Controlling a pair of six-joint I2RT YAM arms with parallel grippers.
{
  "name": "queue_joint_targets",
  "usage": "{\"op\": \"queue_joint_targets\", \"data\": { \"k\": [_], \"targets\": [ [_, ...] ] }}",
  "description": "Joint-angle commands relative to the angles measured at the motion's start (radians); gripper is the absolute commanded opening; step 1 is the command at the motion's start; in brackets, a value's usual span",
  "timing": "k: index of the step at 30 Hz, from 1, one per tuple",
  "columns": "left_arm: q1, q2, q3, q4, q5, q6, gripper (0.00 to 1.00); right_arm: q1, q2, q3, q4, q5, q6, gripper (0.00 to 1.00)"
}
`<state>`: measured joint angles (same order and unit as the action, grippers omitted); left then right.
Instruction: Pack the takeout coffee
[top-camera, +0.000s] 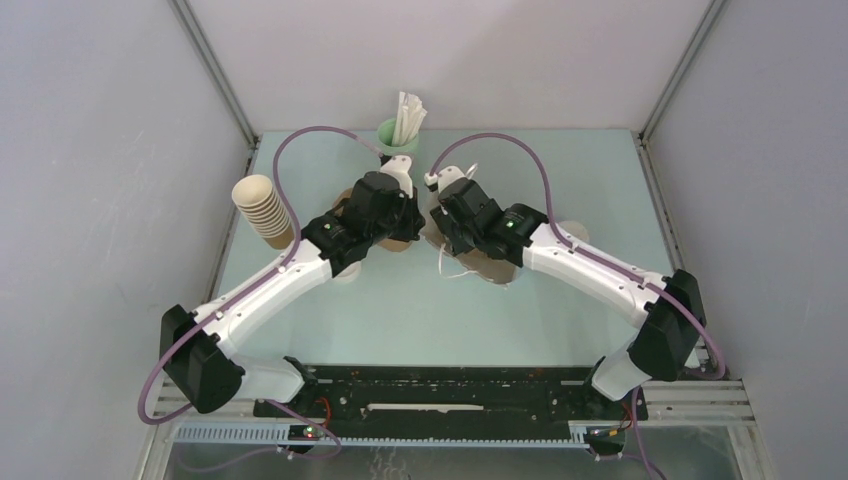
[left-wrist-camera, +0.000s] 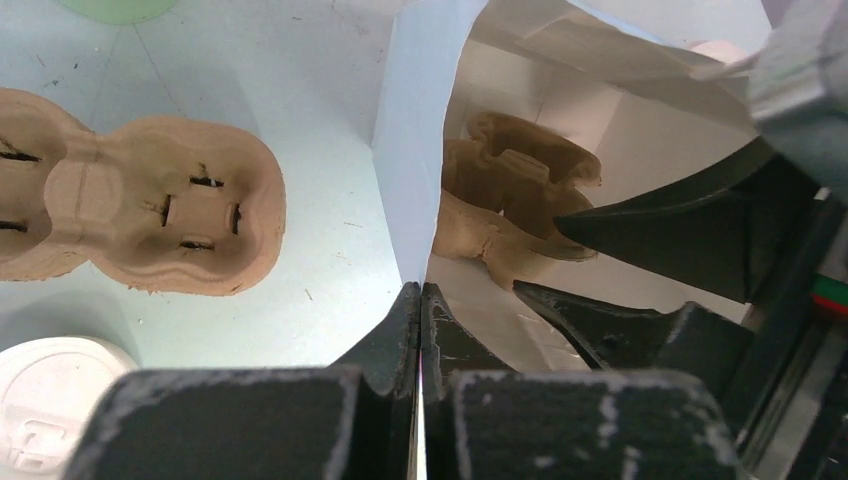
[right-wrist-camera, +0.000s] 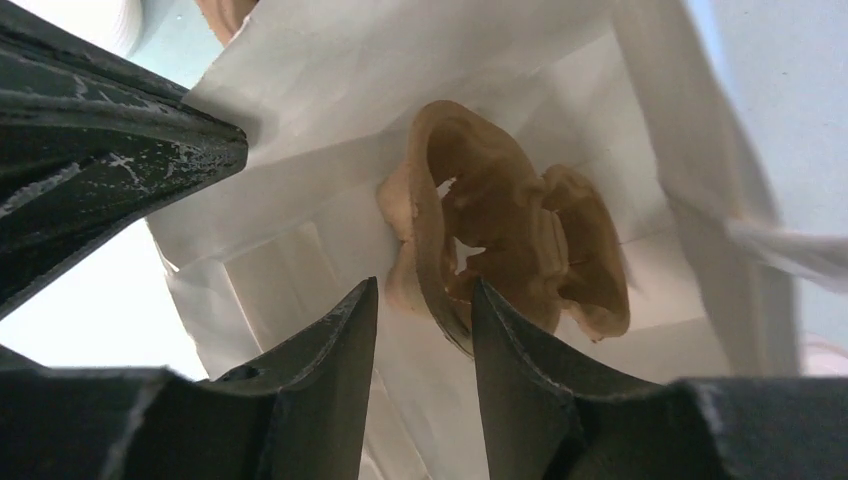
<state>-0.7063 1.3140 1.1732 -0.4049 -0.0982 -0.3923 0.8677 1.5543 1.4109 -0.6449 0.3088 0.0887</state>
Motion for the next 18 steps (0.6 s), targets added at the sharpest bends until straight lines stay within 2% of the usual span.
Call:
{"op": "queue_joint_targets", "data": {
  "k": [1,5,8,13,18],
  "targets": [
    [-0.003,-0.048,-0.013,0.038,0.011,0.001,0.0,-0.025,0.001,-0.007,0.058,-0.071,-0.001,0.48],
    [-0.003,-0.061,-0.025,0.041,0.013,-0.012,0.0,-0.038,0.009,-0.023,0.072,-0.083,-0.007,0.42],
    [-0.003,-0.068,-0.038,0.047,0.018,-0.03,0.0,-0.034,0.003,-0.039,0.085,-0.086,-0.008,0.23],
    [-0.004,-0.076,-0.069,0.074,0.016,-0.063,0.0,-0.003,-0.025,-0.052,0.09,-0.003,0.02,0.0],
    [-0.002,-0.111,-0.14,0.115,-0.038,-0.127,0.0,0.076,-0.094,-0.08,0.108,0.211,0.09,0.0]
  ]
}}
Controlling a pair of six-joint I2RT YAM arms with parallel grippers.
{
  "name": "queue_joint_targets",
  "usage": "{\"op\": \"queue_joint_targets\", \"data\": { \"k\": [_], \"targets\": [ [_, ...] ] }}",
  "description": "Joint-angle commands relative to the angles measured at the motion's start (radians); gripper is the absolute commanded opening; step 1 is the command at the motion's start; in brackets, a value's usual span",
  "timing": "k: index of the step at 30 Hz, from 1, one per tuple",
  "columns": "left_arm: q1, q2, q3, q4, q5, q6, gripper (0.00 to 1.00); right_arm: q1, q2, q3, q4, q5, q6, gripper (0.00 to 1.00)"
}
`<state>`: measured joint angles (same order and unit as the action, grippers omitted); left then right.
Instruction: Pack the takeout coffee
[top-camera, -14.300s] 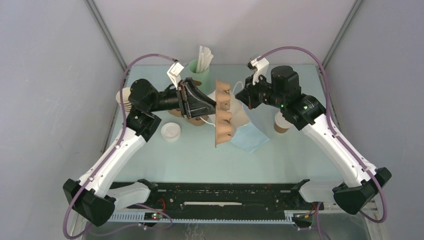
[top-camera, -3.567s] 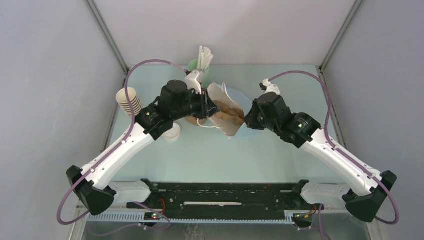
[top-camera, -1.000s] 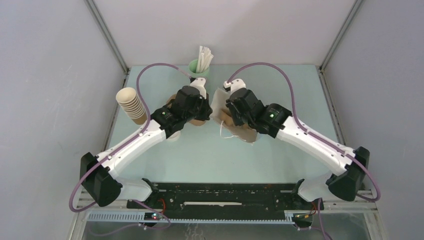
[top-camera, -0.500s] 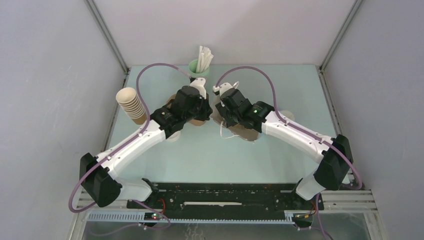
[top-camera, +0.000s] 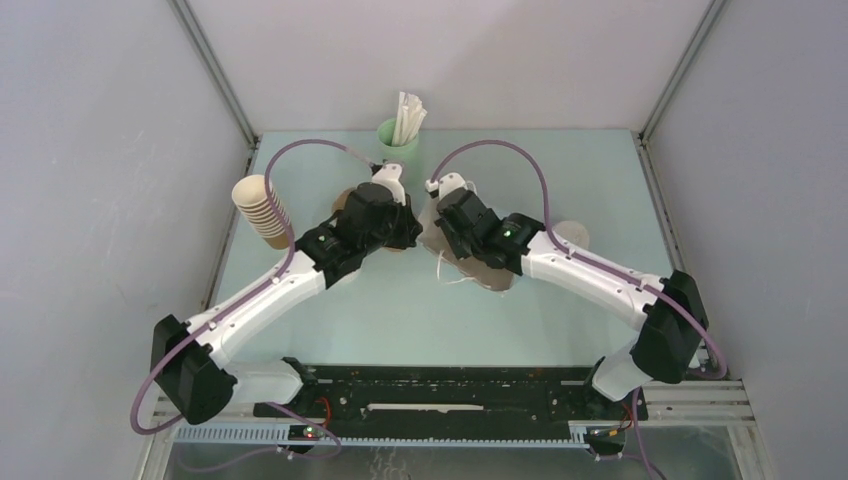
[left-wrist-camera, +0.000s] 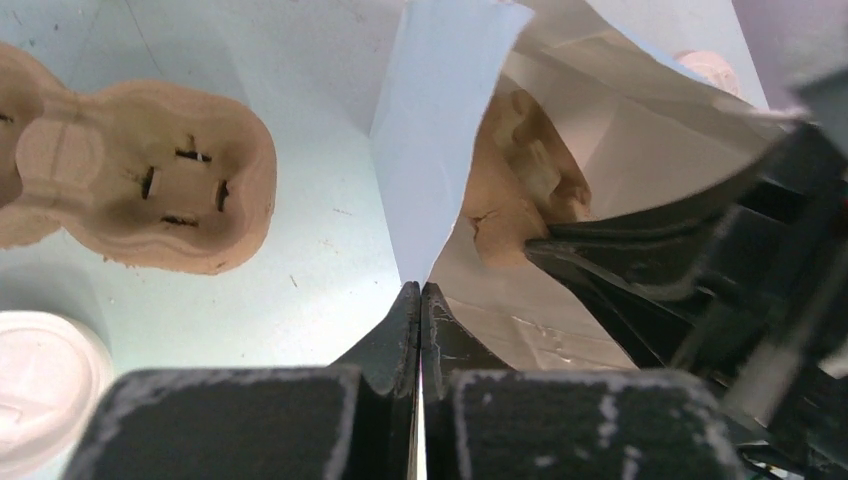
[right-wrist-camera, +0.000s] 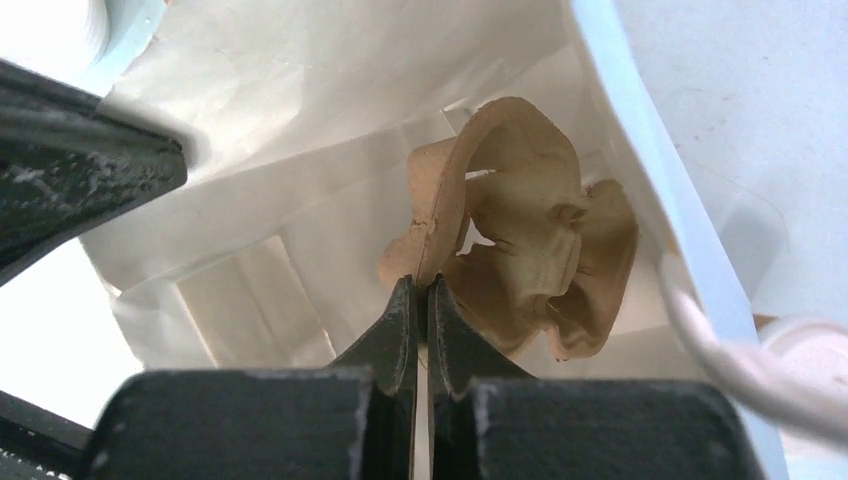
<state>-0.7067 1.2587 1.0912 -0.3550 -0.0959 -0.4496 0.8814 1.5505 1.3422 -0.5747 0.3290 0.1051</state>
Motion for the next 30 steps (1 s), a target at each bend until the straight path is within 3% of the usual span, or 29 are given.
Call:
{"op": "queue_joint_targets", "data": {
  "k": [1,8,17,22,30],
  "targets": [
    [-0.003,-0.065,-0.074,0.074,-0.052,-0.086,0.0,0.086,-0.105,-0.016,0.042,0.243,0.096,0.0],
    [-0.011,-0.115,-0.163,0.153,-0.086,-0.205,0.0,0.223,-0.132,-0.084,0.143,0.482,0.221,0.0],
    [-0.069,-0.184,-0.18,0.118,-0.103,-0.307,0.0,0.254,-0.052,-0.084,0.151,0.778,0.254,0.0],
    [-0.082,-0.202,-0.195,0.096,-0.048,-0.315,0.0,0.235,-0.015,-0.108,0.245,0.702,0.149,0.0],
    [-0.082,-0.198,-0.195,0.102,-0.018,-0.294,0.0,0.175,0.018,-0.133,0.39,0.454,-0.011,0.0]
  ]
}}
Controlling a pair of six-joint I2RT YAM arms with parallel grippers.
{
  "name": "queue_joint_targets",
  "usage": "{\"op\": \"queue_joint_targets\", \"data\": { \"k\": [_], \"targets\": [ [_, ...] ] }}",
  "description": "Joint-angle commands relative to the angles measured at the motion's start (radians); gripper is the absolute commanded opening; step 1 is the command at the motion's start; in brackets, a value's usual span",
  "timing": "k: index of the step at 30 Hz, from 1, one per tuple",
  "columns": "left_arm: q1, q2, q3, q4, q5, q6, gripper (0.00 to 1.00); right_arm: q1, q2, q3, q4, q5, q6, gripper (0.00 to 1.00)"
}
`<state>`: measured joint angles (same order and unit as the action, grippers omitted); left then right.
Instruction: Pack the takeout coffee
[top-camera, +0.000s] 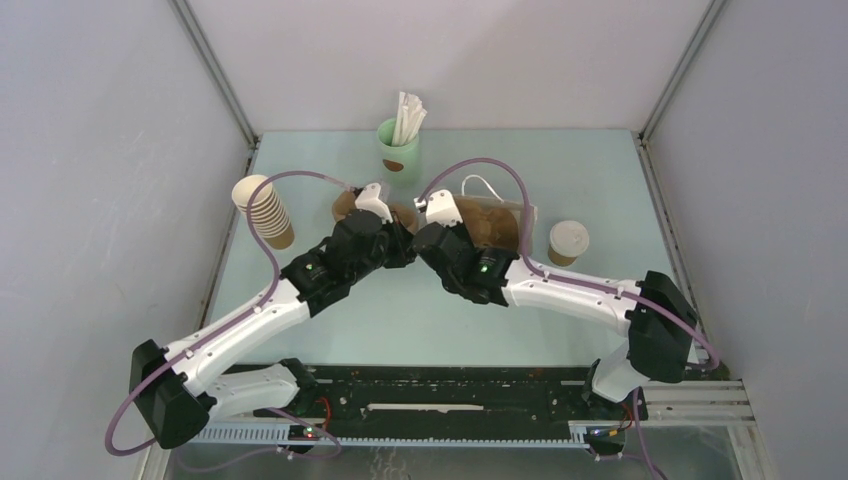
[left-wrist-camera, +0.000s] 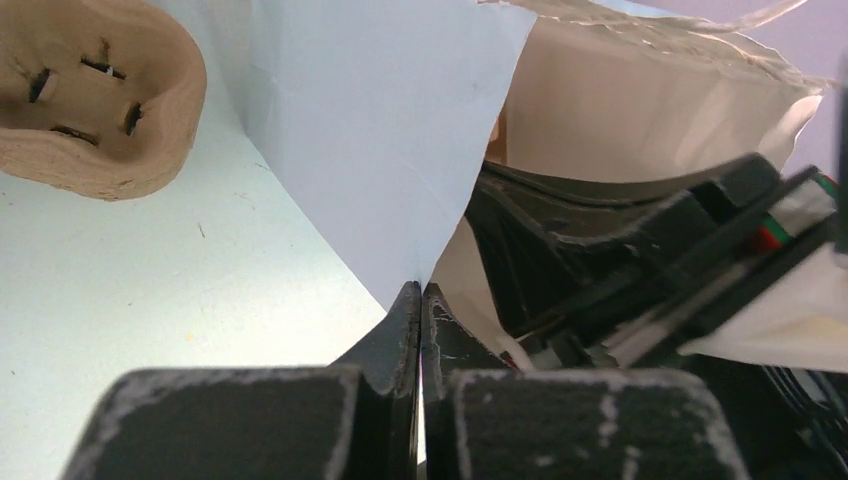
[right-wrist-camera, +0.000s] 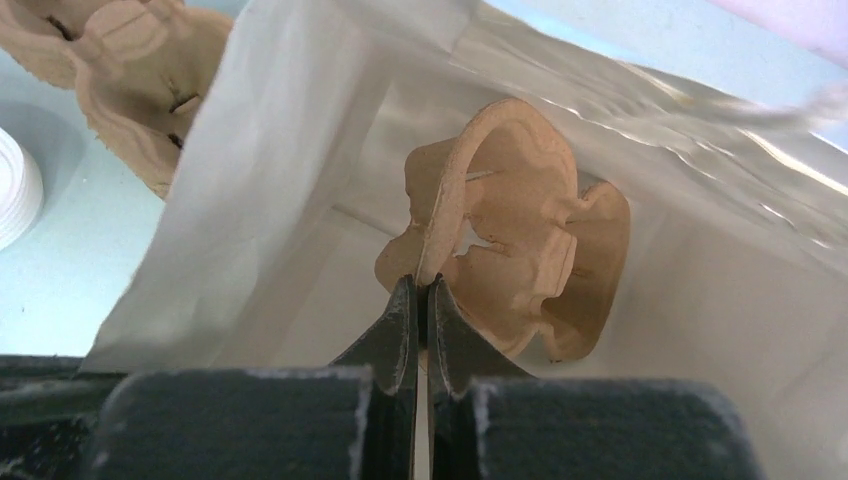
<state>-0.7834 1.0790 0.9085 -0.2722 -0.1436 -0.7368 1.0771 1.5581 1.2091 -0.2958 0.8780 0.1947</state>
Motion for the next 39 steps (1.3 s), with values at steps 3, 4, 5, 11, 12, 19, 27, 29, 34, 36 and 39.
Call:
{"op": "queue_joint_targets", "data": {
  "k": [3,4,5,11,12,19,27,29,34,36,39],
  "targets": [
    [-0.005,-0.015,-0.007,0.021,0.037,-0.004,0.0,-0.036,0.013,0.0,0.106,-0.132,-0.114,0.15],
    [-0.005,-0.014,-0.005,0.021,0.039,-0.003,0.0,-0.041,0.006,0.0,0.098,-0.152,-0.115,0.26],
    [-0.005,-0.014,-0.004,0.021,0.041,-0.001,0.0,-0.046,-0.006,0.0,0.085,-0.176,-0.112,0.35],
    [-0.005,-0.002,0.007,0.021,0.047,0.006,0.0,-0.076,-0.112,0.066,-0.108,-0.373,0.009,0.64],
    [-0.004,0.001,0.008,0.021,0.05,0.008,0.0,-0.084,-0.126,0.073,-0.132,-0.399,0.021,0.67],
    [-0.005,0.006,0.012,0.018,0.055,0.015,0.0,-0.089,-0.222,0.094,-0.28,-0.557,0.052,0.67],
    [-0.006,0.031,-0.021,0.026,0.025,0.037,0.0,0.029,-0.274,0.059,-0.323,-0.421,0.185,0.63],
    [-0.006,0.029,-0.042,0.028,-0.004,0.05,0.0,0.059,-0.288,0.044,-0.324,-0.421,0.183,0.59],
    [-0.008,0.035,-0.096,0.042,0.016,0.054,0.0,0.129,-0.362,0.021,-0.333,-0.491,0.133,0.6],
    [-0.011,0.031,-0.101,0.042,0.017,0.057,0.0,0.151,-0.412,0.019,-0.341,-0.517,0.107,0.61],
    [-0.01,0.027,-0.103,0.042,0.011,0.06,0.0,0.161,-0.495,0.018,-0.34,-0.601,0.058,0.64]
  ]
}}
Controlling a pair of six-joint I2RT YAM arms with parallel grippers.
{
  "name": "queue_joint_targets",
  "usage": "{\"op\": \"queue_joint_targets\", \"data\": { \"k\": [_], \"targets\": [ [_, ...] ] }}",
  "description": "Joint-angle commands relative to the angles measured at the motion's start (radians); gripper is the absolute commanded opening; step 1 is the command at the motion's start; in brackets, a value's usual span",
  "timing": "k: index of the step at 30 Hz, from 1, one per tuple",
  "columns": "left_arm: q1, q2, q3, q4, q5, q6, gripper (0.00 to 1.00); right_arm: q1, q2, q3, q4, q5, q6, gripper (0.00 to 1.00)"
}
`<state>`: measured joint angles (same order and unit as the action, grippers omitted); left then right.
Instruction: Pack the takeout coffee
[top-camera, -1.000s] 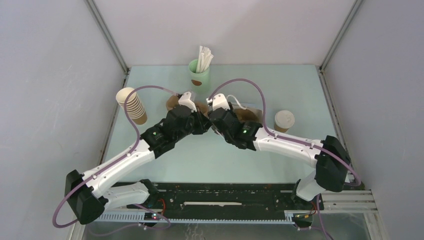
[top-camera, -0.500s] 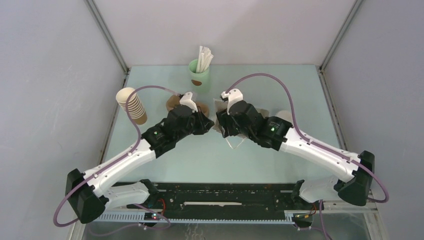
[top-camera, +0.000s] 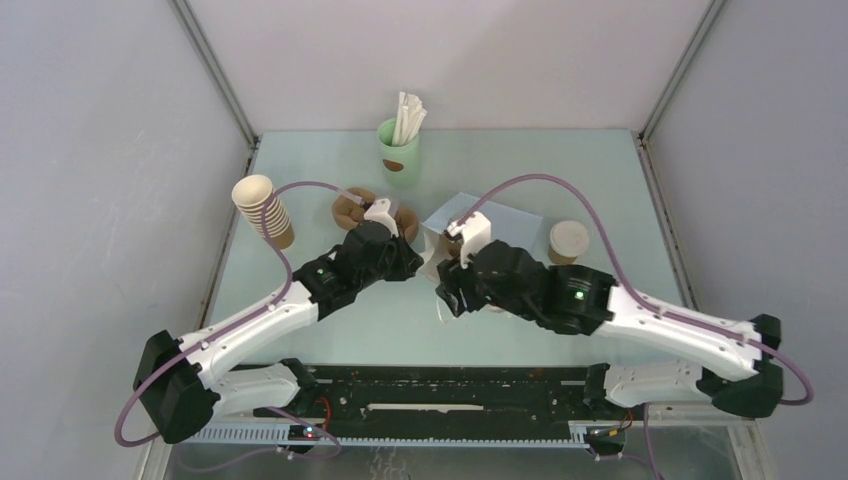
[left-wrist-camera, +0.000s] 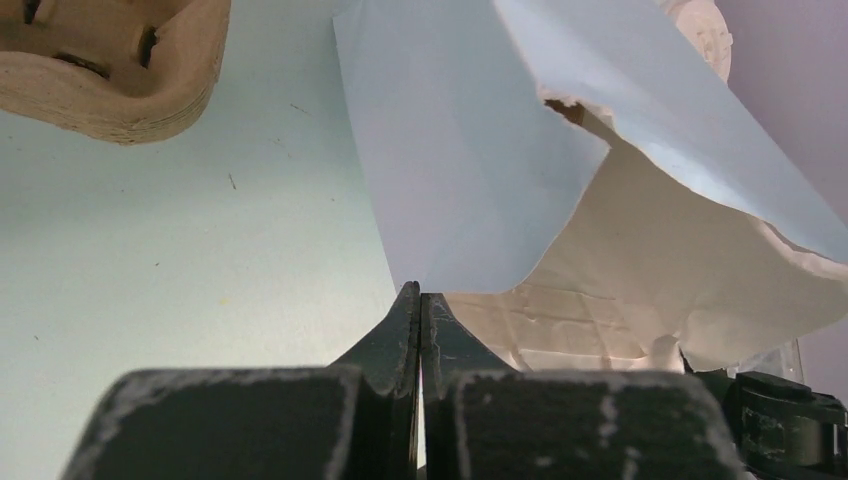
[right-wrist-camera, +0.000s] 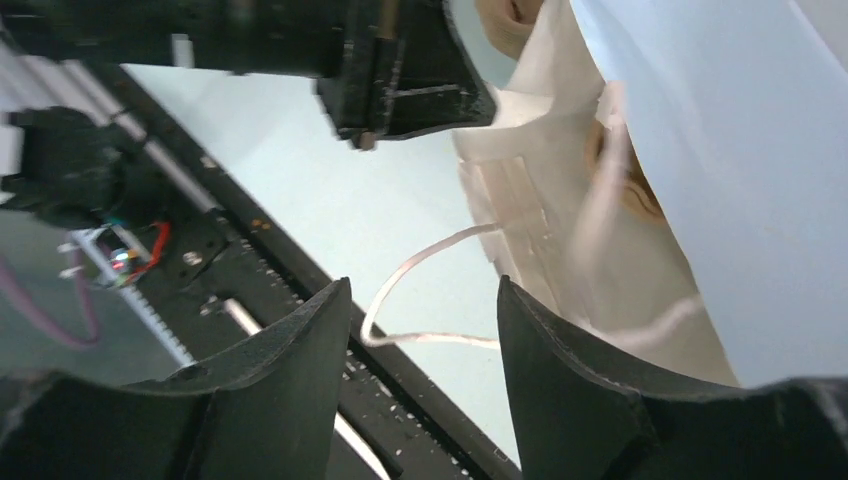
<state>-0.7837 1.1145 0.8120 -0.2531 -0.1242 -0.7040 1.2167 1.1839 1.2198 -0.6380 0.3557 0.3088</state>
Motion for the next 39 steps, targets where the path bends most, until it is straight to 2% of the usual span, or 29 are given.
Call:
{"op": "queue_joint_targets", "data": {
  "k": [1,4,7,11,18,26,32,35,39],
  "targets": [
    [-0.011,-0.009,-0.005,0.021,-0.009,0.028,0.0,0.022,-0.154,0.008,0.002,-0.104,-0.067,0.67],
    [-0.01,-0.012,0.007,0.016,-0.004,0.032,0.0,0.022,-0.23,0.007,-0.007,-0.146,-0.096,0.76],
    [-0.011,-0.016,0.025,0.001,-0.001,0.039,0.0,0.015,-0.254,0.008,-0.078,-0.062,-0.142,0.81],
    [-0.011,-0.024,0.042,-0.008,0.004,0.049,0.0,-0.032,-0.256,0.015,-0.172,0.084,-0.177,0.83],
    [-0.01,-0.034,0.056,-0.028,0.009,0.057,0.0,-0.07,-0.249,0.009,-0.219,0.151,-0.302,0.86],
    [-0.01,-0.03,0.081,-0.042,0.032,0.079,0.0,-0.128,-0.092,-0.006,-0.064,0.076,-0.514,0.85],
    [-0.011,-0.038,0.087,-0.058,0.033,0.098,0.0,-0.187,-0.012,-0.006,0.011,0.045,-0.549,0.84],
    [-0.01,-0.047,0.097,-0.069,0.026,0.109,0.0,-0.209,0.019,-0.007,0.04,0.06,-0.523,0.78],
    [-0.011,-0.044,0.13,-0.079,0.037,0.132,0.0,-0.262,0.051,-0.01,0.065,-0.009,-0.492,0.65]
  ]
}}
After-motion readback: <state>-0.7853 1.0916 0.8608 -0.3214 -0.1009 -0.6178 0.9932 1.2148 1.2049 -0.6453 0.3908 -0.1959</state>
